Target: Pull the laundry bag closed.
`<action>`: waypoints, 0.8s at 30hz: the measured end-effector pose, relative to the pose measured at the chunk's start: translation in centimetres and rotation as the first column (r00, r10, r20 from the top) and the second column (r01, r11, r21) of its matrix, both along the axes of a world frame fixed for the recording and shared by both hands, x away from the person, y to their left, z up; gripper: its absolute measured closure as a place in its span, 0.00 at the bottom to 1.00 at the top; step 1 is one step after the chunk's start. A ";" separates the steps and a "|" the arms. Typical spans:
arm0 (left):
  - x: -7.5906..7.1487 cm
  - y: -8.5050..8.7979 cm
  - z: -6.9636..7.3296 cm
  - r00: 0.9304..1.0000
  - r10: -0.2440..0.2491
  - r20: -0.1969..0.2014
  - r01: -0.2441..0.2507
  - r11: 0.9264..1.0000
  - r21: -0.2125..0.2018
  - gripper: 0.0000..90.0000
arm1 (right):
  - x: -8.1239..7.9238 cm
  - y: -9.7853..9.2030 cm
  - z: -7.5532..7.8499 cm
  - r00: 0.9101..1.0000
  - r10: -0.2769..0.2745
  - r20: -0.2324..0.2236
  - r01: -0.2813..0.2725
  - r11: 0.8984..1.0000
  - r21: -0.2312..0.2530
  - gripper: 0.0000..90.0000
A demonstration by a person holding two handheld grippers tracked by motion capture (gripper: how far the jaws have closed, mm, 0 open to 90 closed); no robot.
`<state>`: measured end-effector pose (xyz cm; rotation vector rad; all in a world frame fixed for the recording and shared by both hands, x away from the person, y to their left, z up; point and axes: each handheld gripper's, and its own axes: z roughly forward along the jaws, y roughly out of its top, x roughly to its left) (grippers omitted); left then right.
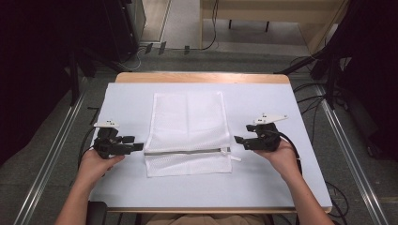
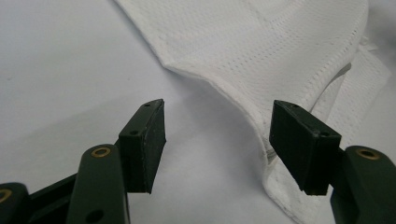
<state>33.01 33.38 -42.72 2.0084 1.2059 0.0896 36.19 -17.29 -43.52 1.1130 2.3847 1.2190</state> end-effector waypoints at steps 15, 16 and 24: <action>0.2 1.4 -0.2 0.996 0.091 0.009 -0.091 0.996 0.020 0.40 | 0.8 -3.5 -0.9 0.997 -0.068 0.029 0.069 0.997 -0.022 0.27; 0.2 1.4 -0.2 0.995 0.097 0.009 -0.097 0.995 0.017 0.40 | 0.9 -3.6 -1.0 0.997 -0.076 0.024 0.076 0.997 -0.022 0.26; 0.3 1.5 -0.4 0.995 0.102 0.010 -0.102 0.994 0.027 0.40 | 1.4 -3.9 -1.7 0.997 -0.080 -0.010 0.079 0.996 -0.038 0.23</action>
